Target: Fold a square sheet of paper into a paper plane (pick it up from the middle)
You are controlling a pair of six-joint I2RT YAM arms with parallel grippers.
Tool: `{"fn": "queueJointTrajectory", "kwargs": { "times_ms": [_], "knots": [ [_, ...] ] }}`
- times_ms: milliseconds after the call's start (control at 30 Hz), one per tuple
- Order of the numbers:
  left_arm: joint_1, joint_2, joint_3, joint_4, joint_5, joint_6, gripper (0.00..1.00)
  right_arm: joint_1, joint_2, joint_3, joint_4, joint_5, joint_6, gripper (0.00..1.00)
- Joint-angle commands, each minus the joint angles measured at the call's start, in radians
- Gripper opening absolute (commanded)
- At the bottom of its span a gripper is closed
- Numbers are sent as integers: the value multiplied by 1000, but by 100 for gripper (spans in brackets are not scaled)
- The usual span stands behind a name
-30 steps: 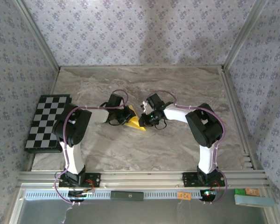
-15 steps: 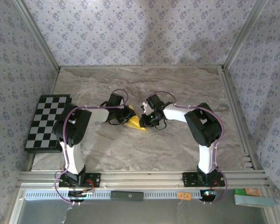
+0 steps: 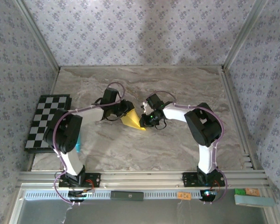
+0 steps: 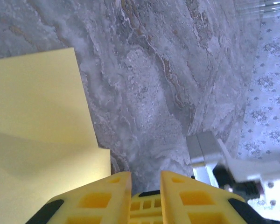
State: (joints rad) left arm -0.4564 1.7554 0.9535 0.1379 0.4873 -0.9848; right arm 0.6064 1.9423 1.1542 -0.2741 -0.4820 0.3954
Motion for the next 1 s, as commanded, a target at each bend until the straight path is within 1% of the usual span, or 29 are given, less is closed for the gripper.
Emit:
{"fn": "queueJointTrajectory", "kwargs": {
  "times_ms": [0,100,400,633,967],
  "knots": [
    [-4,-11,-59,36,28,33,20,-8,30,16,-65,37,-4,10],
    [-19,0,-75,55,41,43,18,-10,30,19,-68,36,-1,10],
    [-51,80,-32,55,46,49,12,-11,35,20,-71,33,6,10],
    [-52,117,-21,49,32,42,12,-12,34,16,-70,33,8,10],
    [-53,147,-10,-19,-5,35,11,-18,6,9,-58,12,14,10]
  ]
}}
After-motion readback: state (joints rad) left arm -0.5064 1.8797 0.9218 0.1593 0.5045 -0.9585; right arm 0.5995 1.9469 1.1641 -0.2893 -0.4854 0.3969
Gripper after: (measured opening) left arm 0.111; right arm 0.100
